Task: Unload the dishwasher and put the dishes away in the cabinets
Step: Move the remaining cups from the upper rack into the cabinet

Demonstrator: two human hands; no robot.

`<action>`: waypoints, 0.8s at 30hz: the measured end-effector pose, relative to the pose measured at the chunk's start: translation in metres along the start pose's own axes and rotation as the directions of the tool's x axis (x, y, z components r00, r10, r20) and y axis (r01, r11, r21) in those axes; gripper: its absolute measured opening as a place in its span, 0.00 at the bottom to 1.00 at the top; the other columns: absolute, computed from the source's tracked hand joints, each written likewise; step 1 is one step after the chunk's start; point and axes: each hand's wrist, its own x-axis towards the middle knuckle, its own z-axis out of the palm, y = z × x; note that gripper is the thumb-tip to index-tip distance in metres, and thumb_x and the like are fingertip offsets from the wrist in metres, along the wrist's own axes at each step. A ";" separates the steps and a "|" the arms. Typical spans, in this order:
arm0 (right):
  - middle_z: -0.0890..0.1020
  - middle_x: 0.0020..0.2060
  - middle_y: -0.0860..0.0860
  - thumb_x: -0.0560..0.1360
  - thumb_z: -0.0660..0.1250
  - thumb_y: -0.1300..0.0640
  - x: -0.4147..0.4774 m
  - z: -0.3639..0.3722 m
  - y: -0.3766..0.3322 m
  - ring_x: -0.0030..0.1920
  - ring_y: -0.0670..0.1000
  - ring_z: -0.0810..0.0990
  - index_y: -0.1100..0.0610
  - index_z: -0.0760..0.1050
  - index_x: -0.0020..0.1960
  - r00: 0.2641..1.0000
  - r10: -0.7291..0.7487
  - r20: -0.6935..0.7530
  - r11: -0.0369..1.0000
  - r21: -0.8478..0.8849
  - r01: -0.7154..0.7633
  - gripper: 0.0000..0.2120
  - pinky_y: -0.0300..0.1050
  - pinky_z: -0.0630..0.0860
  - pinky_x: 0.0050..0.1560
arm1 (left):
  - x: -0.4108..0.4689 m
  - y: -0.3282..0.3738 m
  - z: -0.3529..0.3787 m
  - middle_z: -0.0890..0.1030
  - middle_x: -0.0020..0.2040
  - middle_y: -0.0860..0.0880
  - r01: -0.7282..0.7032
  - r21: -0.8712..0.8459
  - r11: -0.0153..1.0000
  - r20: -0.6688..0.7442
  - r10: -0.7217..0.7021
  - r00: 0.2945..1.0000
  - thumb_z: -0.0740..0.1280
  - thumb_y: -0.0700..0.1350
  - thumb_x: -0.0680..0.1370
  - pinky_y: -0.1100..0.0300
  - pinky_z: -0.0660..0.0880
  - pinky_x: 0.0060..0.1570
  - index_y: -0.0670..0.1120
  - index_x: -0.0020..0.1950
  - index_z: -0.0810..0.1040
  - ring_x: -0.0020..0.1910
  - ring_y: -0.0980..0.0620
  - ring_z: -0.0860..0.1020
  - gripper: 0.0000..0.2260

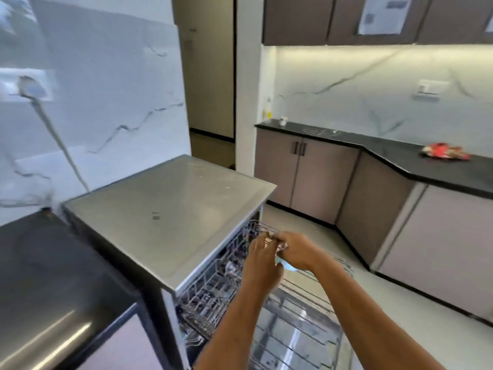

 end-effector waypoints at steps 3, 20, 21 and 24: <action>0.78 0.61 0.53 0.74 0.65 0.61 -0.014 -0.001 0.051 0.61 0.53 0.76 0.55 0.73 0.66 0.993 0.103 0.063 0.994 0.040 -0.106 0.20 0.44 0.71 0.61 | -0.005 0.006 0.033 0.58 0.76 0.46 0.025 -0.021 0.999 0.131 -0.022 0.991 0.64 0.41 0.76 0.59 0.51 0.73 0.49 0.72 0.65 0.76 0.49 0.53 0.25; 0.77 0.63 0.55 0.74 0.66 0.58 0.136 0.102 0.189 0.60 0.54 0.76 0.53 0.70 0.69 0.854 0.406 0.325 0.846 0.220 -0.486 0.23 0.39 0.70 0.56 | 0.093 -0.104 0.142 0.62 0.72 0.45 0.485 -0.031 0.874 0.430 -0.426 0.796 0.65 0.40 0.75 0.54 0.64 0.66 0.49 0.70 0.67 0.70 0.46 0.61 0.23; 0.76 0.64 0.55 0.74 0.66 0.59 0.155 0.113 0.195 0.61 0.54 0.76 0.53 0.69 0.69 0.844 0.422 0.330 0.832 0.229 -0.506 0.23 0.39 0.70 0.56 | 0.105 -0.116 0.150 0.62 0.72 0.45 0.491 -0.027 0.871 0.442 -0.430 0.788 0.65 0.40 0.76 0.57 0.66 0.64 0.49 0.70 0.67 0.69 0.46 0.62 0.23; 0.72 0.67 0.57 0.76 0.64 0.59 0.194 0.141 0.208 0.62 0.56 0.75 0.54 0.66 0.72 0.800 0.486 0.353 0.780 0.238 -0.579 0.25 0.38 0.70 0.54 | 0.131 -0.142 0.169 0.62 0.71 0.46 0.479 0.000 0.878 0.474 -0.422 0.773 0.64 0.40 0.76 0.65 0.67 0.53 0.50 0.70 0.66 0.66 0.49 0.64 0.22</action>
